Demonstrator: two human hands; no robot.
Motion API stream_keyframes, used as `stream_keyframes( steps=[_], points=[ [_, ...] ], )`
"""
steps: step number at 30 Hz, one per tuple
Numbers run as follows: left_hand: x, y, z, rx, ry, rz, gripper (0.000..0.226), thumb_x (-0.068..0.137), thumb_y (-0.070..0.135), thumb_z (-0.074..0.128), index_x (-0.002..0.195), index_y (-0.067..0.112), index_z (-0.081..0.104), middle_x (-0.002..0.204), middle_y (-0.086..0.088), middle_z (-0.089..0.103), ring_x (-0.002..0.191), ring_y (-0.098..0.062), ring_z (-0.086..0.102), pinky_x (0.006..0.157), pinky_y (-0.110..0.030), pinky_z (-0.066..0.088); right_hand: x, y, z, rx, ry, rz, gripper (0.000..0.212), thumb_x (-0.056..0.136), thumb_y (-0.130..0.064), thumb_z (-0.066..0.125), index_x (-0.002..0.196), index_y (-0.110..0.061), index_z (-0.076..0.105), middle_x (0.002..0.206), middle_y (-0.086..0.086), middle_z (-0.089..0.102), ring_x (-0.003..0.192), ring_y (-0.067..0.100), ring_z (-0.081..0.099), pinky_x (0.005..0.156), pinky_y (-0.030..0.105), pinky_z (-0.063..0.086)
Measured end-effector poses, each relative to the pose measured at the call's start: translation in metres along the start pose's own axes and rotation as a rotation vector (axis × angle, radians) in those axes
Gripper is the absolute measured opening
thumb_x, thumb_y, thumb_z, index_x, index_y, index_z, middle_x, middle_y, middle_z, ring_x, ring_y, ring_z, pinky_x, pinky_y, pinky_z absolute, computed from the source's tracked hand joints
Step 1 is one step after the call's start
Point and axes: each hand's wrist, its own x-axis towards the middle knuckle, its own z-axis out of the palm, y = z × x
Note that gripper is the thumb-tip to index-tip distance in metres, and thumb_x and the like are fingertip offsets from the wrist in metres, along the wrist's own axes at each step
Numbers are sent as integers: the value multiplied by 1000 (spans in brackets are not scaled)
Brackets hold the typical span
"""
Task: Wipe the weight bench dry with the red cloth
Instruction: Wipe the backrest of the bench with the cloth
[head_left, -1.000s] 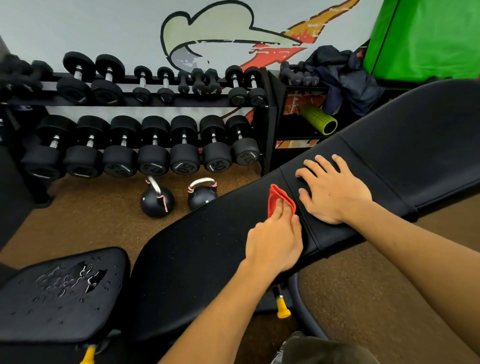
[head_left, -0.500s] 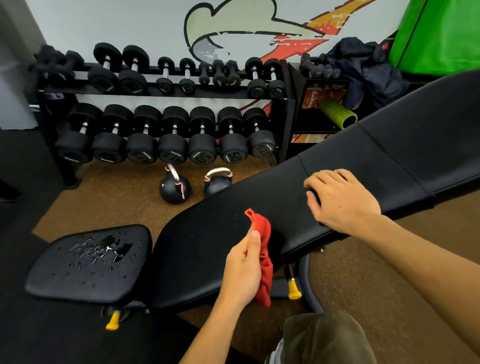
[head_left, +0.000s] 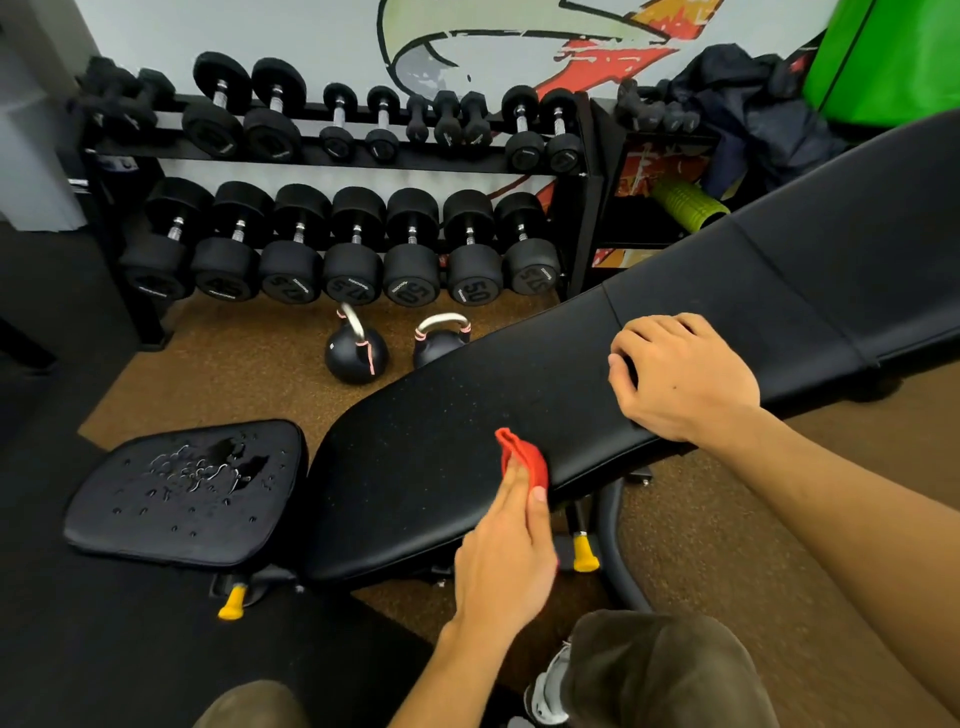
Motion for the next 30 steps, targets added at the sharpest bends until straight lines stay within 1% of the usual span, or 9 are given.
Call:
stream_keyframes(
  steps=[2,4,12,15,18,21,26,28,30],
  points=[
    [0,-10,-4,-12,37,-86,54,109,50,23,161,42,17,152,12,52,127,-15,60,100,-40,51,0,-1,0,2,0,1,38,103,-40,35,106,-22,68,112,-3,69,110,21,63,105,40,41],
    [0,-3,-5,-29,58,-99,51,109,48,24,160,42,21,144,10,58,122,-14,62,94,-34,51,0,-1,0,5,-3,4,39,103,-40,34,107,-22,68,113,-3,69,110,21,63,105,41,41],
    [0,31,8,-7,-16,61,51,110,45,28,161,38,23,164,15,35,138,-10,50,106,-32,47,-1,-1,-1,0,-7,10,40,104,-41,34,109,-22,68,116,-2,69,113,22,63,106,41,40],
    [-3,1,0,1,34,-50,51,110,46,28,160,39,23,148,6,57,115,-11,65,89,-29,52,0,-1,0,-5,-10,8,41,105,-41,32,110,-22,69,117,-2,70,114,22,63,106,41,41],
    [-2,-18,-6,-39,73,-200,49,109,47,27,158,44,26,129,5,68,105,-10,67,89,-36,54,0,-2,1,-12,-9,8,42,105,-41,32,110,-22,69,117,-2,70,113,22,63,106,42,41],
    [2,-6,-2,-108,75,-186,47,109,45,30,156,43,32,115,6,70,86,-2,64,85,-33,55,1,-1,0,-18,-14,7,42,105,-41,32,110,-21,69,117,-1,69,113,23,63,106,42,41],
    [7,29,6,-84,-8,-19,46,110,43,31,156,39,33,137,7,63,114,-12,65,95,-36,53,0,-3,-2,-27,-17,8,40,105,-40,33,110,-20,68,116,0,69,112,24,63,105,43,41],
    [9,22,3,-58,-1,-15,47,110,44,32,156,39,33,137,6,64,114,-13,65,94,-36,54,0,-3,-2,-29,-12,6,40,105,-39,34,110,-20,69,115,0,70,112,23,63,105,42,41],
    [9,5,-1,-63,18,-80,46,109,45,29,155,43,32,122,2,69,103,-16,68,89,-40,56,-1,-3,-2,-27,-12,6,40,105,-39,34,109,-20,69,115,0,70,112,24,63,105,43,41]
  ],
)
